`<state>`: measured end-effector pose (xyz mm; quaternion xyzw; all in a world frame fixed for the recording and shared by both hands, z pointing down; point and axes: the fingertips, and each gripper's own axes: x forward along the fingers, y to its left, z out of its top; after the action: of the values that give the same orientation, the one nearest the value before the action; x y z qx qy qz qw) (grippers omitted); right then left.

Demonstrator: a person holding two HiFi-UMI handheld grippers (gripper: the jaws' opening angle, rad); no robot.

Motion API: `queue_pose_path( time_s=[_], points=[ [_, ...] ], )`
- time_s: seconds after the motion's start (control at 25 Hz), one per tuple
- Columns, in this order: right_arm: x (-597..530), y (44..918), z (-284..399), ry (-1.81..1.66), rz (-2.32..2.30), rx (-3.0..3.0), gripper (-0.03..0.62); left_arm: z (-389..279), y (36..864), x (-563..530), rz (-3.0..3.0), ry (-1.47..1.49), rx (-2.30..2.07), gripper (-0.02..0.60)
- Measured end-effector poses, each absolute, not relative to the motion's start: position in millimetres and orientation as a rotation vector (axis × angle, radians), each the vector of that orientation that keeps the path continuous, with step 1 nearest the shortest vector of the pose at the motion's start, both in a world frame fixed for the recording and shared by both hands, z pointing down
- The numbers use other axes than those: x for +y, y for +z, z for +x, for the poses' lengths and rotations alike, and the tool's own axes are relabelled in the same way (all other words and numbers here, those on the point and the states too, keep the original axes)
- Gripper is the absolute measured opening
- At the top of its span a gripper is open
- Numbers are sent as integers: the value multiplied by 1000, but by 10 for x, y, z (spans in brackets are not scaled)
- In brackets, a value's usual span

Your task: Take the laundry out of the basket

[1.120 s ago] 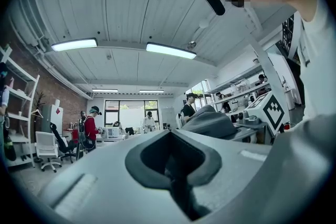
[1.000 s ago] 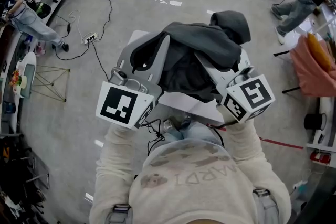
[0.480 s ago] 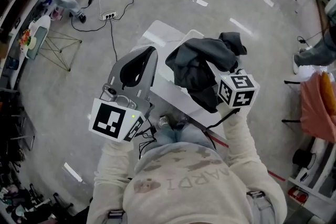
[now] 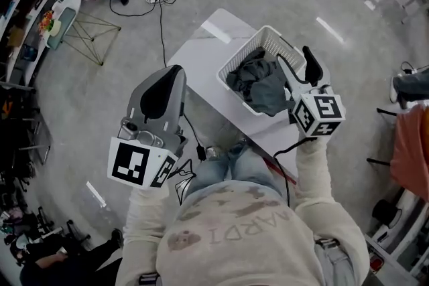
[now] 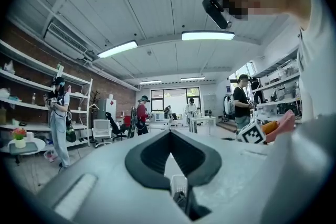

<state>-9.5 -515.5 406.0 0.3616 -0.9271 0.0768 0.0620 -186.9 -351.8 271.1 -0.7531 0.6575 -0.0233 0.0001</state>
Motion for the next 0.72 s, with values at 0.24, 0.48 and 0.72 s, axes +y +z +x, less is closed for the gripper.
queue_pose_path(
  time_s=[0.24, 0.48, 0.72],
  points=[
    [-4080, 2703, 516, 366, 1184, -3219, 26, -1520, 2526, -3123, -2459, 70, 1846, 2],
    [-2544, 2039, 1199, 129, 1306, -3405, 28, -1059, 2324, -2103, -2497, 280, 1550, 2],
    [-1116, 1742, 1826, -71, 1541, -3235, 28, -761, 2104, -1254, -2622, 405, 1417, 2]
  ],
)
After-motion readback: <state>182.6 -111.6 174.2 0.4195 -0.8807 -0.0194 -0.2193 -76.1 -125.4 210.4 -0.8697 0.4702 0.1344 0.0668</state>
